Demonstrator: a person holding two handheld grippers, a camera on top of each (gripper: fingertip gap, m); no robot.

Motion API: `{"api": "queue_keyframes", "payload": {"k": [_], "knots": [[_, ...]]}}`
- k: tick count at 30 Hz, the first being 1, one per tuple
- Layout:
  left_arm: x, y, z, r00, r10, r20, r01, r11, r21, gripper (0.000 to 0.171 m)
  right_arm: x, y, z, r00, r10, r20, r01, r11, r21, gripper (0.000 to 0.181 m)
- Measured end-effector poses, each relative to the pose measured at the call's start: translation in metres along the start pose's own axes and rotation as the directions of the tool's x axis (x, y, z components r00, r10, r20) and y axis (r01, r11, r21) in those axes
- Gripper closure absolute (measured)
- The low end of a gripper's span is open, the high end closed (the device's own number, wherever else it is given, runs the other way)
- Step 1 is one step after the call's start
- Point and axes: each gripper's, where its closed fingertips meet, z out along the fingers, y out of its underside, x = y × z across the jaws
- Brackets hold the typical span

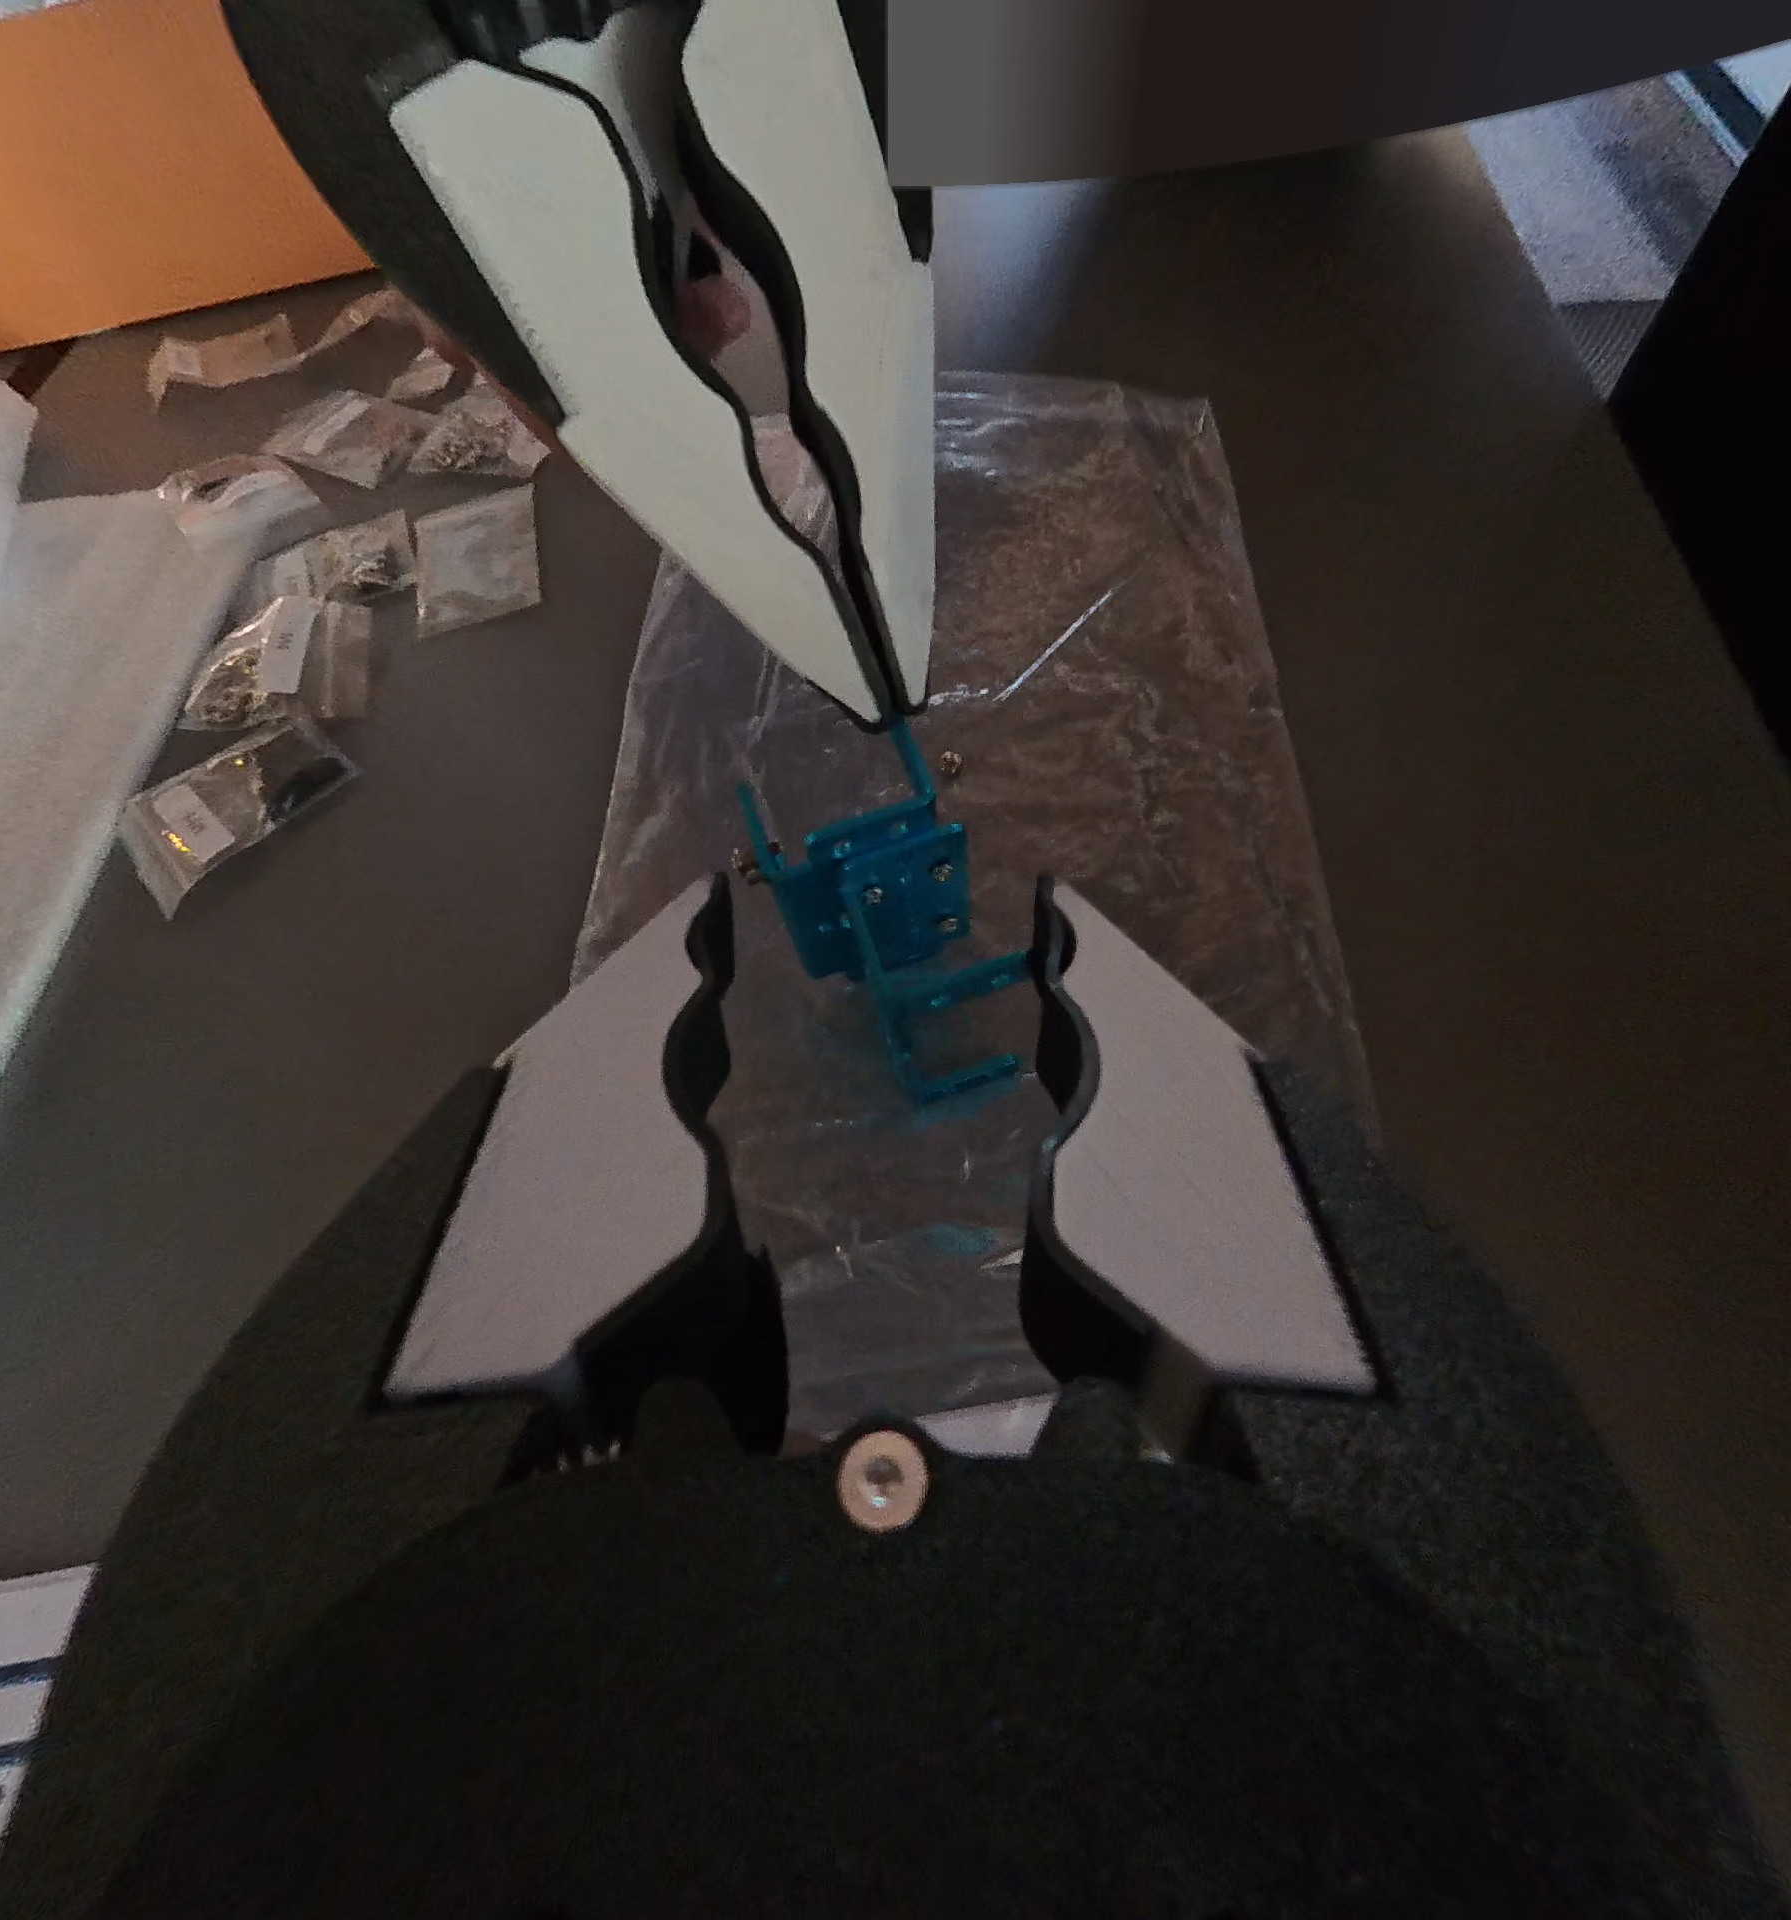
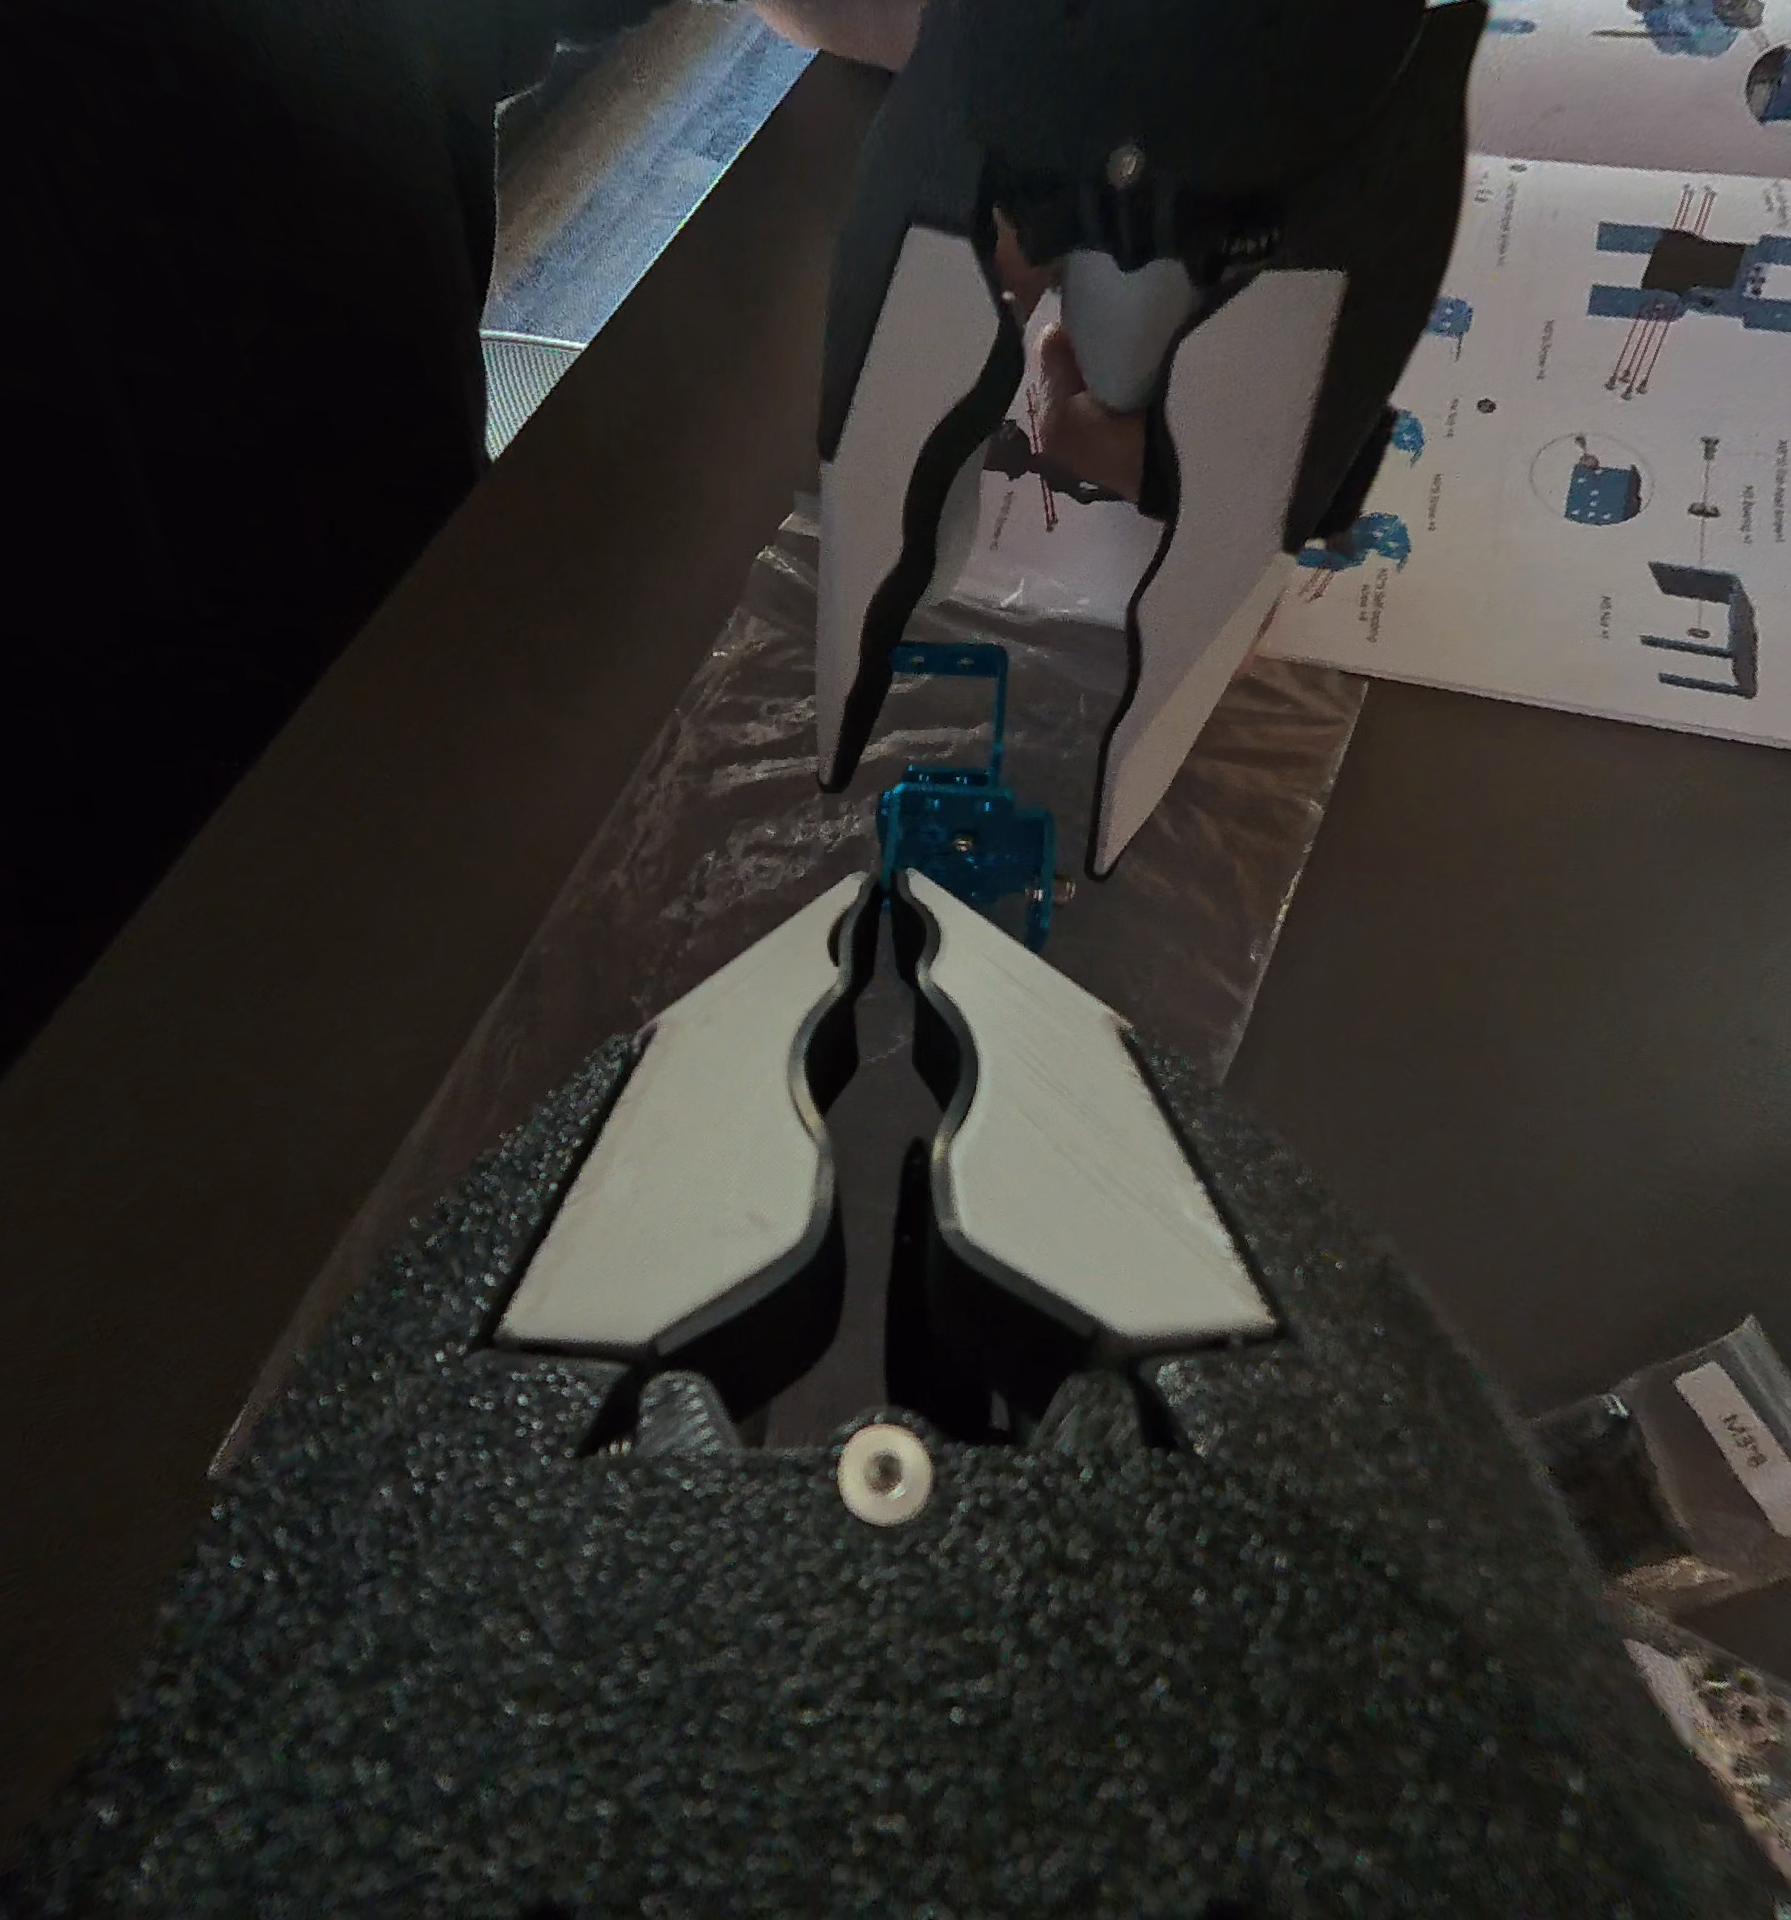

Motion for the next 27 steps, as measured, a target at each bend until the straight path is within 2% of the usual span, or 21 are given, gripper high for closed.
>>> {"api": "queue_keyframes", "payload": {"k": [7,15,18,20,27], "knots": [[0.0,0.001,-0.001,0.998,0.033,0.051,-0.032,0.999,-0.007,0.125,0.0,0.003,-0.002,0.999,0.034,-0.02,-0.034,0.999,0.006,0.174],[-0.001,0.004,-0.004,0.994,0.051,0.096,-0.049,0.999,-0.019,0.126,0.003,0.008,-0.012,0.992,0.086,-0.09,-0.088,0.996,-0.02,0.167],[-0.002,0.003,-0.005,0.994,0.041,0.106,-0.04,0.999,-0.013,0.126,0.004,0.027,-0.021,0.974,0.17,-0.146,-0.188,0.975,-0.12,0.165],[-0.002,0.003,-0.006,0.994,0.032,0.106,-0.031,0.999,-0.009,0.125,-0.003,0.037,-0.022,0.966,0.206,-0.159,-0.237,0.948,-0.212,0.151],[0.002,0.003,-0.006,0.993,0.042,0.109,-0.04,0.999,-0.019,0.126,-0.012,0.053,-0.017,0.954,0.131,-0.268,-0.245,0.858,-0.452,0.147]]}}
